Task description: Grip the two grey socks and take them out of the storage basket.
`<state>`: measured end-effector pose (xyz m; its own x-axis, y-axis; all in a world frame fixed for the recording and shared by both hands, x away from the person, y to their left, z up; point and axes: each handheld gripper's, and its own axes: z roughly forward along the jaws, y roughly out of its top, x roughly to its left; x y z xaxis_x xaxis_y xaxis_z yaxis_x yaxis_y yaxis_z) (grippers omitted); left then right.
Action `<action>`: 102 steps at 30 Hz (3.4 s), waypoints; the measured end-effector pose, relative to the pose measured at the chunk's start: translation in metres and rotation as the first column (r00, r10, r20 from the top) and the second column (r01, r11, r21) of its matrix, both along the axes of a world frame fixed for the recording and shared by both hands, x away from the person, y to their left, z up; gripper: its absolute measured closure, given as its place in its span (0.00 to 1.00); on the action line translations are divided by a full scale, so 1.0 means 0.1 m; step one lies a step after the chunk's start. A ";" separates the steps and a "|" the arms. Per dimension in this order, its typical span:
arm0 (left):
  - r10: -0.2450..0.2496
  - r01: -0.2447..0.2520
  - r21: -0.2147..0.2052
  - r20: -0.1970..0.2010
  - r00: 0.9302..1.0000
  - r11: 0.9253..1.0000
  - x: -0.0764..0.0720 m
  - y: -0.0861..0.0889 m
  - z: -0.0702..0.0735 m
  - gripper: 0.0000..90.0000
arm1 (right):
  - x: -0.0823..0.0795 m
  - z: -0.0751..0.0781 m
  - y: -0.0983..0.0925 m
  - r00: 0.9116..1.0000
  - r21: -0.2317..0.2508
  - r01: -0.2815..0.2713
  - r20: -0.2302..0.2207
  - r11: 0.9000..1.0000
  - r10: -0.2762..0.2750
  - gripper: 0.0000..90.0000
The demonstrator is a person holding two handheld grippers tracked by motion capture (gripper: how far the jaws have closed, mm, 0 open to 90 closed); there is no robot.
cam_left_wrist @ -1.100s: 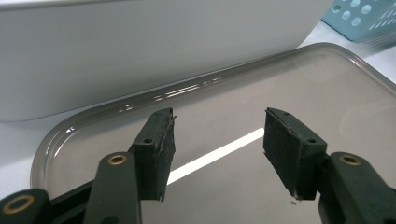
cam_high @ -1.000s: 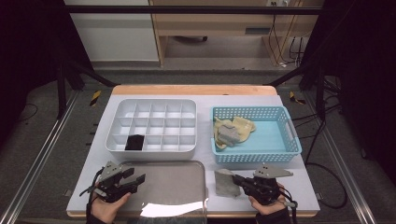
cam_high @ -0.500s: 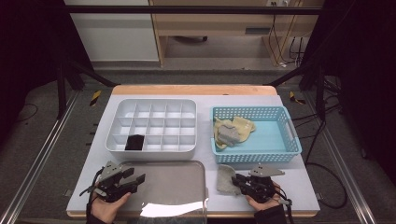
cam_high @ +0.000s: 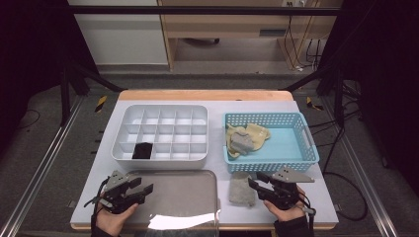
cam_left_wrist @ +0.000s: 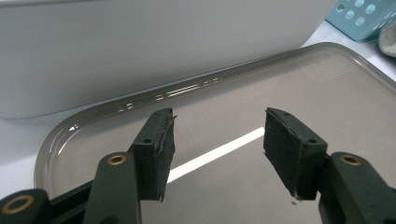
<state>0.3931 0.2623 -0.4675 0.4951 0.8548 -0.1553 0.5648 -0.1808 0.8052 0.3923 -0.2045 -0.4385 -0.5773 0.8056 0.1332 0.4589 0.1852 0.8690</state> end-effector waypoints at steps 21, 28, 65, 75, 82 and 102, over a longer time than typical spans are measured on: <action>-0.003 0.003 0.006 -0.001 1.000 1.000 0.00 0.00 0.00 0.46 | 0.42 0.48 0.07 0.993 0.015 0.081 0.083 0.997 -0.082 0.48; -0.001 0.001 0.004 0.000 1.000 1.000 0.00 0.00 0.00 0.46 | 0.66 0.58 0.08 0.989 -0.003 0.122 0.090 0.993 -0.121 0.47; -0.001 0.001 0.006 -0.006 1.000 1.000 0.02 0.02 -0.02 0.46 | 1.70 0.45 0.17 0.990 -0.066 0.140 0.031 0.988 -0.138 0.44; -0.002 0.002 0.006 -0.007 1.000 1.000 0.03 0.02 -0.02 0.47 | 1.76 0.28 0.21 0.997 -0.109 0.071 -0.020 0.991 -0.074 0.48; -0.002 0.002 0.009 -0.008 1.000 1.000 0.03 0.02 -0.02 0.46 | 1.74 0.26 0.24 0.999 -0.109 0.029 -0.016 0.994 -0.031 0.46; -0.004 0.005 0.013 -0.012 1.000 1.000 0.04 0.02 -0.03 0.46 | 1.94 -0.01 0.21 0.990 -0.170 0.055 -0.119 0.984 -0.076 0.50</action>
